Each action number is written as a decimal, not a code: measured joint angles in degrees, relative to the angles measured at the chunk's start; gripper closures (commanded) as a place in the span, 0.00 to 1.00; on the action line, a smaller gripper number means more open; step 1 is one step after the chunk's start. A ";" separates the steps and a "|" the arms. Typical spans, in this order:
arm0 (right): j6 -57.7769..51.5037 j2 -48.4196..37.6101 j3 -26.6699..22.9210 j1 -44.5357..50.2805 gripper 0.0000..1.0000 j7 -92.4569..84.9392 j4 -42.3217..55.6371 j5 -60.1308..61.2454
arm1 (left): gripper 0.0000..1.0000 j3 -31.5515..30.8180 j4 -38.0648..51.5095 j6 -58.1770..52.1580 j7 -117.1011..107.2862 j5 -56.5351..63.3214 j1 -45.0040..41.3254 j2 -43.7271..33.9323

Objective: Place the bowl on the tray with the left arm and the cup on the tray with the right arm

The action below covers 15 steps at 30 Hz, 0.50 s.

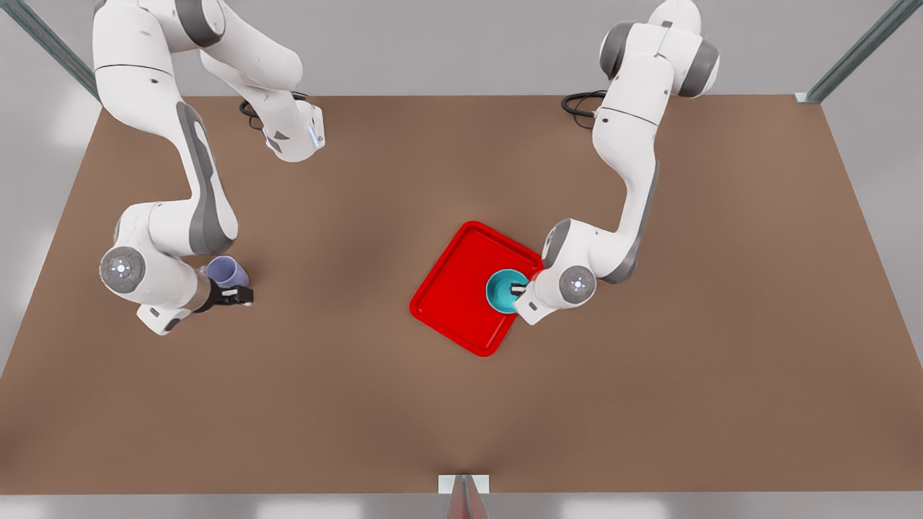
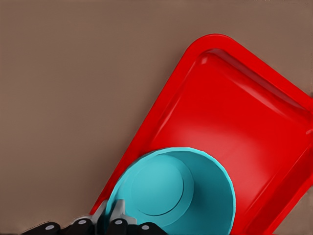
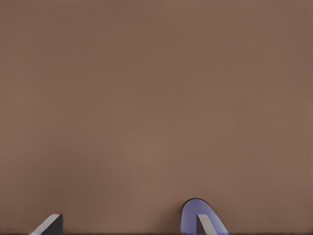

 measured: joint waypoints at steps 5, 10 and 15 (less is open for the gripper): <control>-2.97 -1.65 0.01 -8.92 0.00 -7.14 -3.60 -1.13 | 0.00 -0.07 -0.01 0.10 -0.62 -6.70 -0.57 0.29; 4.99 -15.27 0.40 -14.65 0.00 -10.78 -24.16 1.51 | 0.00 2.19 0.94 -0.37 -3.48 -4.47 -0.99 -0.88; 9.29 -14.94 0.24 -16.75 0.00 3.51 -29.27 2.22 | 0.00 19.81 11.06 -12.64 -16.12 -8.25 15.32 -2.44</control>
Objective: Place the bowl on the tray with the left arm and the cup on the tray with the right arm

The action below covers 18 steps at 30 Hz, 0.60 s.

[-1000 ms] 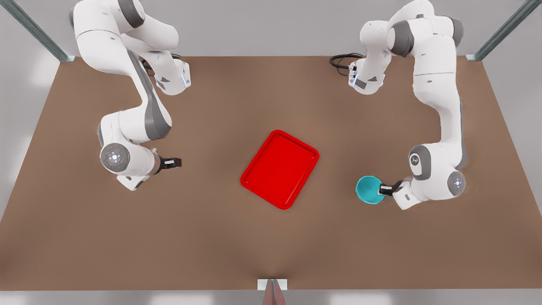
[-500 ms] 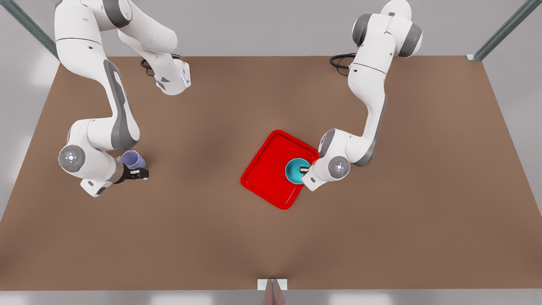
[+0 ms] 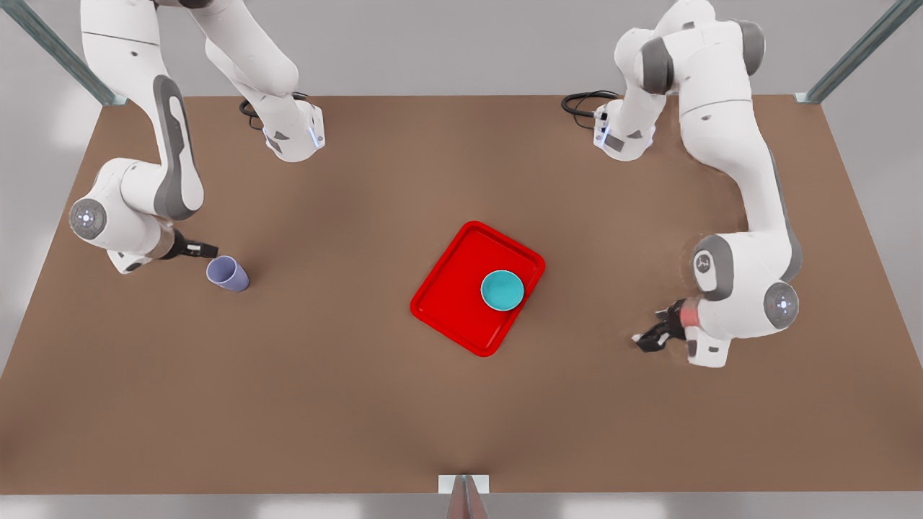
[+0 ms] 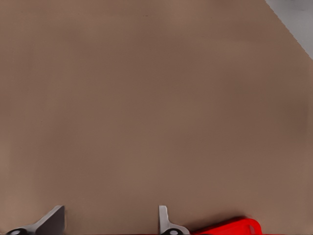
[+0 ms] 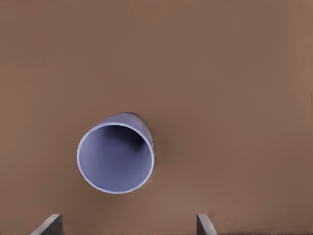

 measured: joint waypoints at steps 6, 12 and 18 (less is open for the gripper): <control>4.80 3.44 0.04 -1.80 0.00 0.93 -2.49 -0.64 | 0.00 -13.44 5.51 -9.15 33.82 11.39 15.92 -15.70; 13.92 5.73 0.03 -1.63 0.00 1.41 -4.86 -0.64 | 0.00 -17.62 -4.82 -8.55 33.75 29.24 16.54 -22.43; 15.21 7.05 0.00 -2.33 0.00 1.41 -5.25 -1.43 | 0.00 -17.62 -4.82 -8.72 33.83 32.44 16.68 -22.34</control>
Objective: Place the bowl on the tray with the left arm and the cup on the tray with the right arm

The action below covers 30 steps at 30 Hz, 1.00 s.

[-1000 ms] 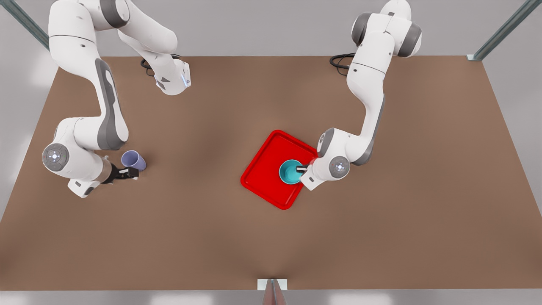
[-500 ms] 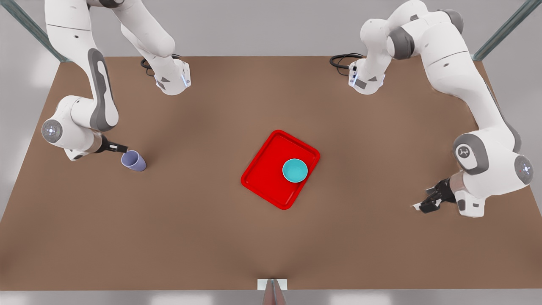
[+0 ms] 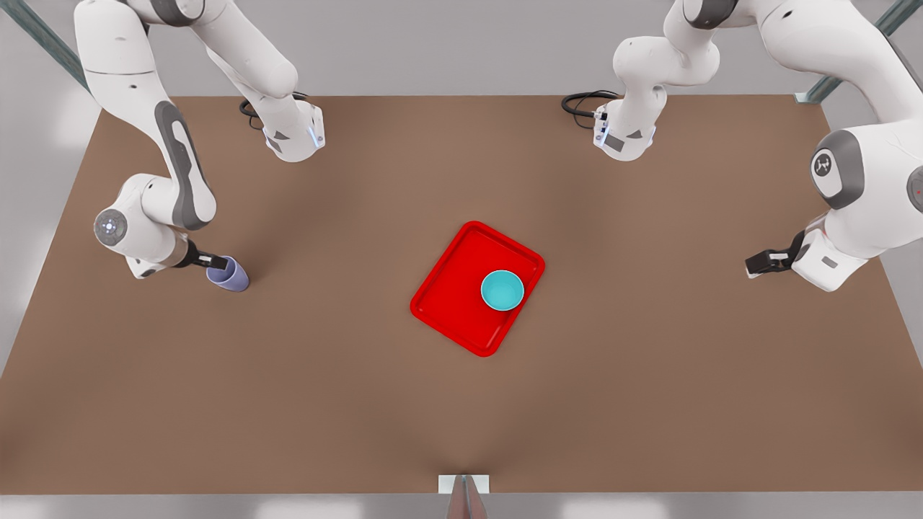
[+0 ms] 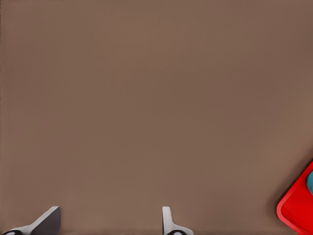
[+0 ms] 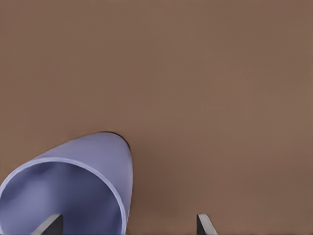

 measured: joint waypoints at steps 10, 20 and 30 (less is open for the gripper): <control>6.83 6.01 -0.08 -1.60 0.00 -0.05 -0.19 -3.34 | 0.00 0.09 0.00 -0.74 0.09 0.70 0.00 0.00; 2.49 6.26 0.17 -1.39 0.00 -0.02 1.71 -3.87 | 0.00 0.08 -0.09 -1.31 0.09 0.74 -0.03 0.10; -2.61 6.03 0.27 -0.61 0.41 0.07 4.62 -3.87 | 0.00 0.07 -0.18 -2.38 0.09 0.75 0.01 0.22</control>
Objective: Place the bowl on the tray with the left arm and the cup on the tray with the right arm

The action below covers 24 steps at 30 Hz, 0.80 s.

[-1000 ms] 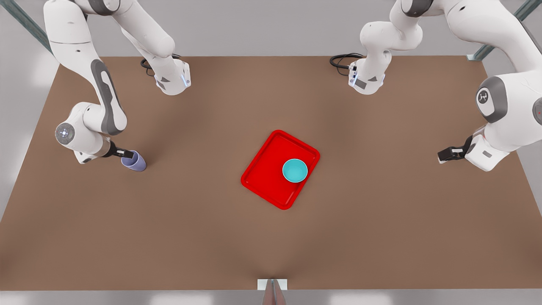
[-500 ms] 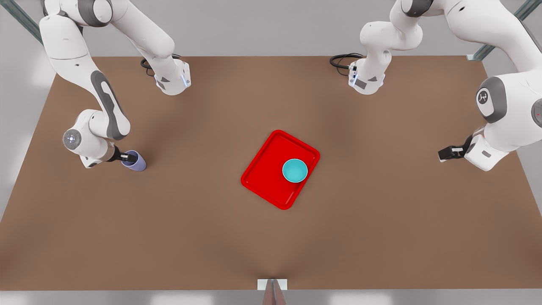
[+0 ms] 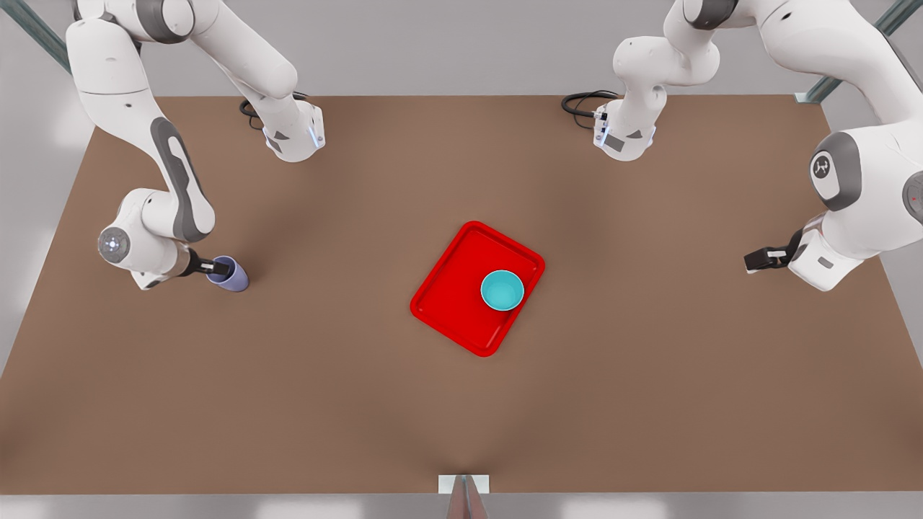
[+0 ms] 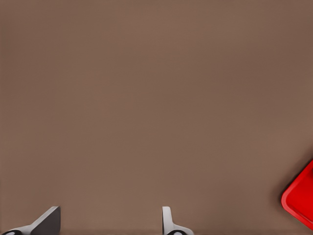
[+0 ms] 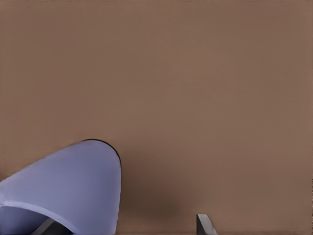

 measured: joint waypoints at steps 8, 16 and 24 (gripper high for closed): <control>-7.59 -0.14 1.23 0.46 0.79 0.02 4.80 0.26 | 0.00 0.02 0.00 0.00 0.00 0.00 -0.01 0.22; -5.32 1.88 1.23 1.30 0.79 -0.17 4.60 0.48 | 0.00 0.02 0.00 -0.35 0.00 0.00 -0.01 0.48; -6.83 1.37 1.41 1.40 0.79 -0.33 5.17 0.88 | 0.00 0.02 0.00 -0.35 -0.09 0.00 -0.01 0.48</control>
